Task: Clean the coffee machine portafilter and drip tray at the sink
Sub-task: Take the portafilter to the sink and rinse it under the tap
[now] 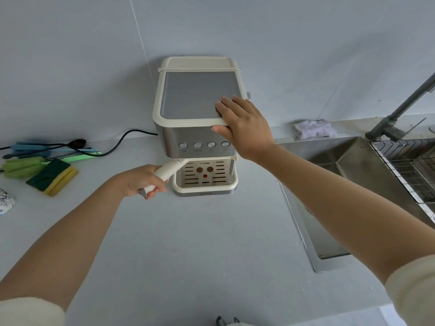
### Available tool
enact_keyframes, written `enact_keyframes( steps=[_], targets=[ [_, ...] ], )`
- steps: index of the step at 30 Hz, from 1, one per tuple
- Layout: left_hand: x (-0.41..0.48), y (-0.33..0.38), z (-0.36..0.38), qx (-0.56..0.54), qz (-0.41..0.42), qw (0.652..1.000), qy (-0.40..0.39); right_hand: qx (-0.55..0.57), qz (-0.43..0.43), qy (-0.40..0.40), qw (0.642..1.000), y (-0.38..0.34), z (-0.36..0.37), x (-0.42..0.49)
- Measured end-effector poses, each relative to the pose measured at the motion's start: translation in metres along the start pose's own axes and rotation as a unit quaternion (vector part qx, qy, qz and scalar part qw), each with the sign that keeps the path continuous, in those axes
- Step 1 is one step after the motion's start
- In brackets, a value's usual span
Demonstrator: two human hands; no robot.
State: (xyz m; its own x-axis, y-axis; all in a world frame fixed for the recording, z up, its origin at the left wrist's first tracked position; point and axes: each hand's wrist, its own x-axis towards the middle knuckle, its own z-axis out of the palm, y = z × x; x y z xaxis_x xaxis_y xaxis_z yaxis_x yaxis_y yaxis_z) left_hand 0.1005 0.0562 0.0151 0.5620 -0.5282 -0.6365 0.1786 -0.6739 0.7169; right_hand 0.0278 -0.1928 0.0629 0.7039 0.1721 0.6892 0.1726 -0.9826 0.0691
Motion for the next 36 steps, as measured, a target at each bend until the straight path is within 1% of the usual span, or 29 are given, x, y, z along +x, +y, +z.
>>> enact_keyframes(
  steps=[5, 9, 15, 16, 20, 26, 32, 36],
  targets=[
    [0.007, 0.000, -0.015, 0.031, -0.006, 0.999, -0.014, 0.010, 0.016, -0.032, 0.999, -0.002, -0.003, 0.001],
    [0.010, -0.002, -0.012, 0.017, -0.008, 1.000, -0.004, 0.020, 0.033, -0.047, 0.998, -0.006, -0.007, 0.002],
    [0.009, -0.008, 0.006, -0.023, 0.010, 0.999, 0.020, 0.030, 0.040, -0.091, 0.995, -0.008, -0.013, 0.003],
    [0.009, -0.009, 0.007, -0.025, 0.011, 0.999, 0.023, 0.037, 0.044, -0.100, 0.993, -0.009, -0.014, 0.004],
    [0.009, -0.009, 0.004, -0.018, -0.002, 0.999, 0.029, 0.059, 0.086, -0.185, 0.977, -0.012, -0.024, 0.007],
    [0.009, -0.002, -0.015, 0.007, -0.007, 1.000, 0.002, 0.066, 0.094, -0.200, 0.973, -0.013, -0.028, 0.008],
    [0.012, 0.007, -0.032, 0.062, -0.023, 0.998, -0.002, 0.076, 0.104, -0.211, 0.969, -0.016, -0.033, 0.009],
    [0.015, 0.004, -0.031, 0.065, -0.026, 0.997, -0.010, 0.074, 0.113, -0.209, 0.969, -0.019, -0.036, 0.010]
  ],
)
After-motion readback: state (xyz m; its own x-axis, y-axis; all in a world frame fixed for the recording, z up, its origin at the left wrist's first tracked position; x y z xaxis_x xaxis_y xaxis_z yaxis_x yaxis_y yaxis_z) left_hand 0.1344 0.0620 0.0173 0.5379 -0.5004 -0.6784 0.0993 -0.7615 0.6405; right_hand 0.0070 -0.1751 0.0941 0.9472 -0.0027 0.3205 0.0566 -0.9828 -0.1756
